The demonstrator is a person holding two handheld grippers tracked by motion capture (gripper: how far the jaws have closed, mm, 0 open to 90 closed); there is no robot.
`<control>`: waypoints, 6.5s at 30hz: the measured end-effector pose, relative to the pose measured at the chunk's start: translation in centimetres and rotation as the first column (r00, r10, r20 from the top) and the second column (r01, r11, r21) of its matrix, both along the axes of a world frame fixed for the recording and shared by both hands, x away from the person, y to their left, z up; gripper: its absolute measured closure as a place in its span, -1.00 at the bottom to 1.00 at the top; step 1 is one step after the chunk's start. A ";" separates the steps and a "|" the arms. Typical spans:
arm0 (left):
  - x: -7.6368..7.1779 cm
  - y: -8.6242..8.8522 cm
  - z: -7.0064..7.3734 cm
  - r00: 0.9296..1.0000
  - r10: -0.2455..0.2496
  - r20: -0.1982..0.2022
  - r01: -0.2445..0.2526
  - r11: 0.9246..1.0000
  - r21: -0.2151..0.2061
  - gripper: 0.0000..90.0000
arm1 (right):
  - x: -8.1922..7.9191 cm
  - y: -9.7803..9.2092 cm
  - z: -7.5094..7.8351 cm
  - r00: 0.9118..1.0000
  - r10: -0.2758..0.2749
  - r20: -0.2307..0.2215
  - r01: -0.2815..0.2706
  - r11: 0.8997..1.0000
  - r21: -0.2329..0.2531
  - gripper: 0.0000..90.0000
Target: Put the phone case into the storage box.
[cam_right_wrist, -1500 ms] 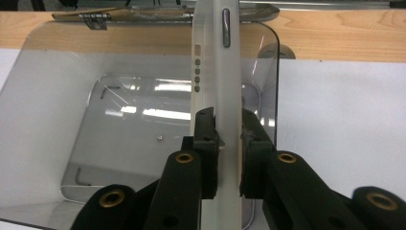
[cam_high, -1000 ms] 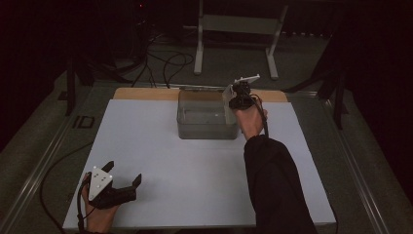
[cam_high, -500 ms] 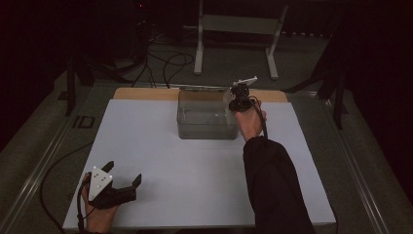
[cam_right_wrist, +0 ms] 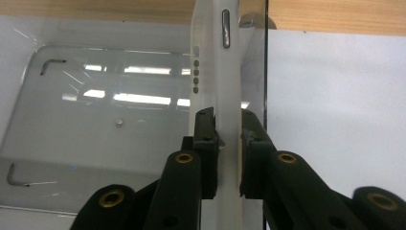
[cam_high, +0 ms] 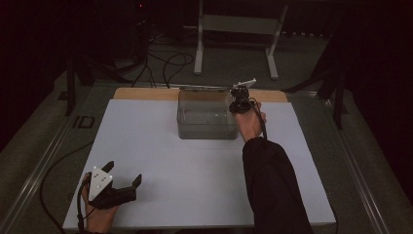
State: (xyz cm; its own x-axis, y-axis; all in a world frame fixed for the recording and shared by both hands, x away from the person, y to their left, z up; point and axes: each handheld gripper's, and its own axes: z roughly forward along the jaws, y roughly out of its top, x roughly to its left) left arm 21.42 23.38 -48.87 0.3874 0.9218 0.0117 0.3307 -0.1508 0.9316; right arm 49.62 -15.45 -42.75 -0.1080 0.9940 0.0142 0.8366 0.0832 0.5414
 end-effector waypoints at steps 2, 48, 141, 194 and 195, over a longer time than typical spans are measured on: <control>0.0 0.0 0.0 1.000 0.000 -0.002 0.000 1.000 0.002 -0.99 | 0.0 0.0 -0.2 1.000 -0.004 -0.005 0.004 1.000 0.002 0.80; 0.0 0.1 0.0 1.000 -0.003 -0.003 0.003 1.000 -0.003 -0.99 | 0.4 1.2 -1.6 0.999 -0.015 -0.033 0.012 0.995 -0.100 0.79; 0.1 -0.1 -0.2 1.000 -0.005 -0.012 0.005 1.000 0.000 -0.99 | -8.1 -0.5 1.6 0.839 0.396 0.374 -0.419 0.908 -0.021 -0.78; 1.6 0.1 1.0 0.998 -0.051 -0.023 0.050 0.998 -0.026 -0.99 | -20.3 -8.5 -1.1 0.832 0.347 0.433 -0.393 0.919 0.019 -0.79; 1.6 0.1 1.0 0.998 -0.053 -0.023 0.052 0.998 -0.027 -0.99 | -20.5 -8.7 -1.2 0.834 0.341 0.434 -0.391 0.920 0.028 -0.79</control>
